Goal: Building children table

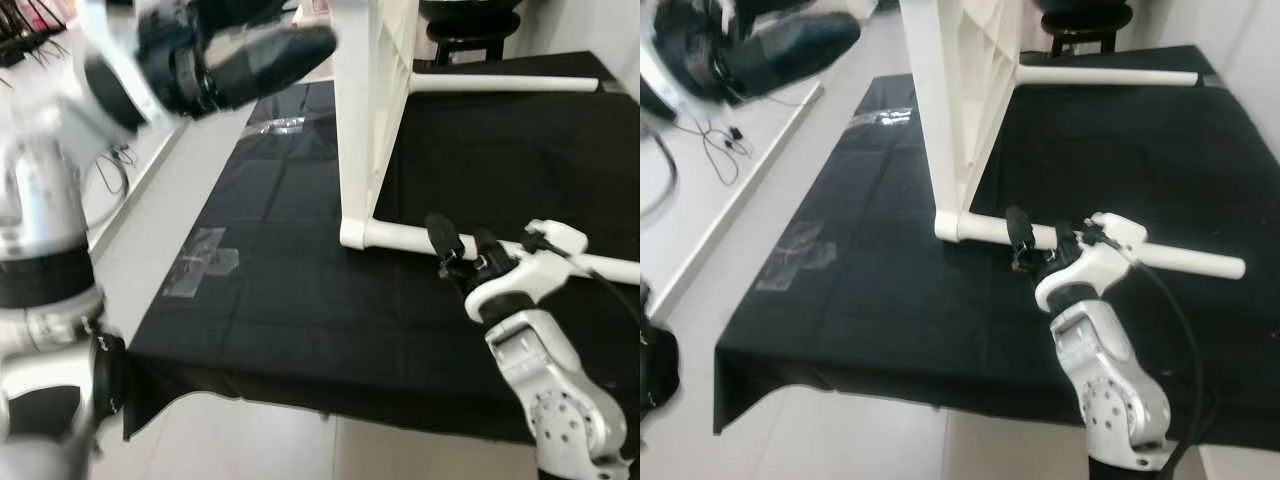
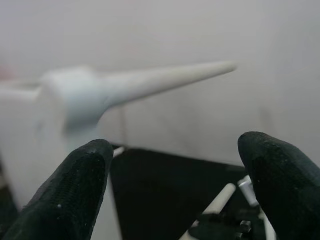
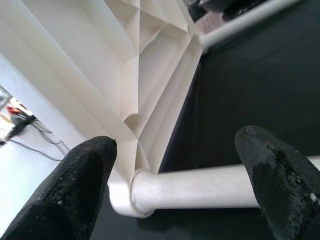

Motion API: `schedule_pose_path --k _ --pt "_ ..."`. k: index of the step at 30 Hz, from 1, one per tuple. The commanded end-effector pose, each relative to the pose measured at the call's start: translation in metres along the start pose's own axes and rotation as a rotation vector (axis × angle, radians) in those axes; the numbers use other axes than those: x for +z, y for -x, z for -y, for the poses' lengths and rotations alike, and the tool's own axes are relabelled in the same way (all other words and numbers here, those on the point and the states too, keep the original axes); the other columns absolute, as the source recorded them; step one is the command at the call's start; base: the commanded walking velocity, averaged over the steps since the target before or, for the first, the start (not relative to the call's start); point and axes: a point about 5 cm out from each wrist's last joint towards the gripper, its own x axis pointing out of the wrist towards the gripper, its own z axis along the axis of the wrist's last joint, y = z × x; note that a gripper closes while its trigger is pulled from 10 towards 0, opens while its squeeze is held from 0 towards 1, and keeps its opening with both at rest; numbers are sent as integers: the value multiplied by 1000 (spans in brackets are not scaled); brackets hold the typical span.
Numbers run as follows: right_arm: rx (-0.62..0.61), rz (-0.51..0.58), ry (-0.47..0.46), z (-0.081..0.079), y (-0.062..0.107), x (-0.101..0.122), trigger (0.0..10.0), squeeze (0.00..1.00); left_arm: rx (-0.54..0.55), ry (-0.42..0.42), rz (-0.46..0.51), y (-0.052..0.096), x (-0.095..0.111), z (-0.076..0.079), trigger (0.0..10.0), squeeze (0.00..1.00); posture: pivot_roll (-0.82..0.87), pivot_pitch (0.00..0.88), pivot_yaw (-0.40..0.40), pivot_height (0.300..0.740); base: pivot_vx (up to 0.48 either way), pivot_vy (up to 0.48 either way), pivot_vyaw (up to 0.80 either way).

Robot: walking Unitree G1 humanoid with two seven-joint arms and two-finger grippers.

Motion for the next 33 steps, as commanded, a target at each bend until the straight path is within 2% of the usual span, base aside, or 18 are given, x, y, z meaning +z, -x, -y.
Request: schedule_pose_path --k 1,2,3,5,6,7,8,10,11,12,13,14,19,21,24,29,33 --pt "-13 -26 25 0 -2 -8 10000 0 46 -3 11 6 -2 2 10000 0 -93 85 95 740 0 0 0" --pt "-22 -19 73 1 -7 -8 10000 0 109 48 -17 17 -25 7 10000 0 -85 76 81 740 0 0 0" --pt "-22 -19 73 1 -7 -8 10000 0 109 48 -17 17 -25 7 10000 0 -85 76 81 740 0 0 0" --pt "-68 -16 231 5 -21 -11 10000 0 234 227 -98 44 -88 28 10000 0 -78 57 61 740 0 0 0" --pt "-68 -16 231 5 -21 -11 10000 0 234 227 -98 44 -88 28 10000 0 -78 57 61 740 0 0 0" --pt "-86 -16 282 6 -25 -13 10000 0 267 289 -123 53 -107 37 10000 0 -78 57 61 740 0 0 0" --pt "-86 -16 282 6 -25 -13 10000 0 267 289 -123 53 -107 37 10000 0 -78 57 61 740 0 0 0" --pt "-128 -7 442 10 -31 -23 10000 0 363 378 -201 74 -150 55 10000 0 -89 39 37 740 0 -150 0" --pt "-128 -7 442 10 -31 -23 10000 0 363 378 -201 74 -150 55 10000 0 -89 39 37 740 0 -300 0" --pt "-139 0 549 10 -32 -28 10000 0 408 392 -236 82 -163 60 10000 0 -89 37 36 740 0 -360 0" --pt "-135 -5 608 10 -33 -35 10000 0 455 403 -262 89 -174 62 10000 0 -90 32 34 740 0 -472 0" --pt "-120 -20 625 9 -32 -42 10000 0 496 415 -275 93 -182 62 10000 0 -91 30 31 740 0 -472 0" --pt "-86 -53 598 7 -30 -51 10000 0 536 438 -284 97 -191 66 10000 0 -94 27 28 740 0 -472 0" --pt "-29 -89 572 2 -27 -64 10000 0 559 466 -288 93 -200 78 10000 0 -92 23 15 740 0 -476 0" --pt "2 -98 583 -1 -28 -70 10000 0 576 469 -280 92 -201 80 10000 0 -88 20 8 740 0 -480 0" --pt "38 -100 599 -4 -33 -74 10000 0 645 452 -276 92 -204 75 10000 0 -89 12 5 740 0 -449 0" --pt "39 -89 616 -4 -35 -79 10000 0 732 402 -298 96 -210 68 10000 0 -92 4 11 740 0 0 0"
